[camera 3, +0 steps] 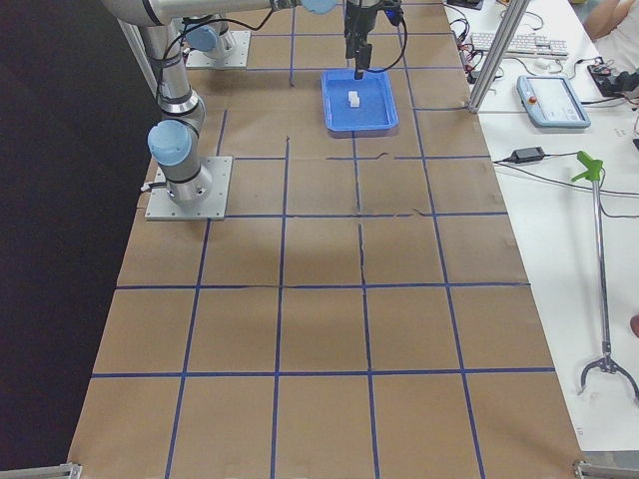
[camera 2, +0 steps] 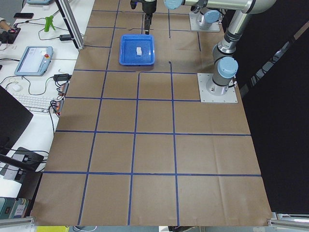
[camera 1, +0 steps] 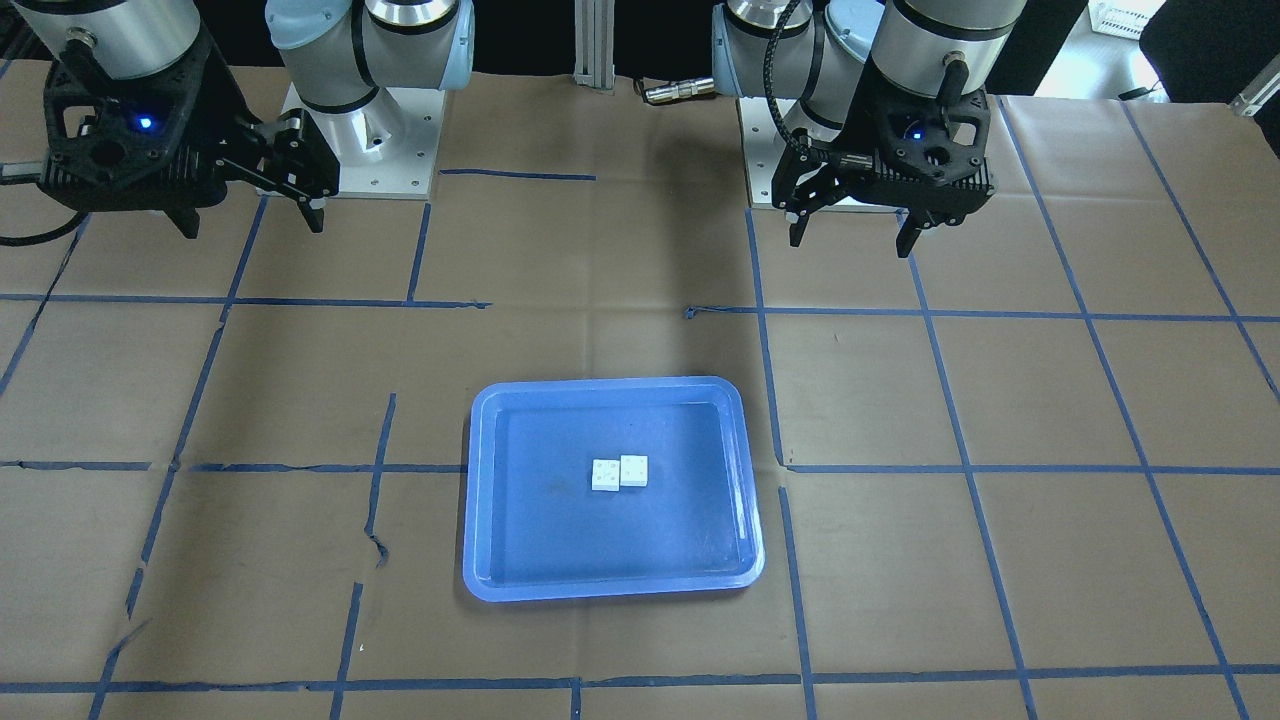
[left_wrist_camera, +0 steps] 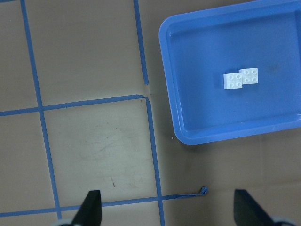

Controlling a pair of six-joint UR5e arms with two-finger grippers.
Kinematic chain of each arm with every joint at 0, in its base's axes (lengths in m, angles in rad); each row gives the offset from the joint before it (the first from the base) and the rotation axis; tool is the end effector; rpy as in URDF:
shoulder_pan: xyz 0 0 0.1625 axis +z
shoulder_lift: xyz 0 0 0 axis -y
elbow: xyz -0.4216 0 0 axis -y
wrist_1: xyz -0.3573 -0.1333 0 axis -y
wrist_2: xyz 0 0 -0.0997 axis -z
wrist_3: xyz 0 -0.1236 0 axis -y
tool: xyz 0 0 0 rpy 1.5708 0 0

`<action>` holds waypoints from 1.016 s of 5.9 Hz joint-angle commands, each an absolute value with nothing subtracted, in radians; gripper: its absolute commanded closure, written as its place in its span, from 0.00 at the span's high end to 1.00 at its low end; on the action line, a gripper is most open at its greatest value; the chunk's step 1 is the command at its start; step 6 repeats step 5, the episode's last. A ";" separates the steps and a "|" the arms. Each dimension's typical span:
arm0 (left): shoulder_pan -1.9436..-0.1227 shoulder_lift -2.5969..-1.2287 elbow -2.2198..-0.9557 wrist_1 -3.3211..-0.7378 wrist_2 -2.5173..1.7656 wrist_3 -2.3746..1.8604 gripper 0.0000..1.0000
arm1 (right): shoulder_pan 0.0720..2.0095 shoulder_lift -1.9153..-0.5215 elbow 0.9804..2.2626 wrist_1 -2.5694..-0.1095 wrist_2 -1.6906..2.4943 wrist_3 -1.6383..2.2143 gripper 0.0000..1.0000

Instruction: Assemble white blocks and place on blue tray

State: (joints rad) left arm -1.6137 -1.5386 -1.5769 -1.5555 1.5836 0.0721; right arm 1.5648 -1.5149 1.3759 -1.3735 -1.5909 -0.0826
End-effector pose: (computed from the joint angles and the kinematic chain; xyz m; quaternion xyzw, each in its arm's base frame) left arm -0.1508 -0.4423 0.4738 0.0573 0.9981 -0.0206 0.0067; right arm 0.1280 -0.4705 0.5038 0.0386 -0.9988 -0.0296 0.0087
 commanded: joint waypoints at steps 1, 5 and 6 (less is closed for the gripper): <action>-1.614 -1.539 -1.577 -1.555 1.583 0.074 0.99 | 1.568 -1.520 1.382 -1.362 -1.577 -0.051 1.00; -1.614 -1.539 -1.577 -1.555 1.583 0.072 0.99 | 1.568 -1.529 1.413 -1.367 -1.565 -0.052 1.00; -1.614 -1.539 -1.577 -1.555 1.583 0.072 0.99 | 1.568 -1.529 1.413 -1.367 -1.565 -0.052 1.00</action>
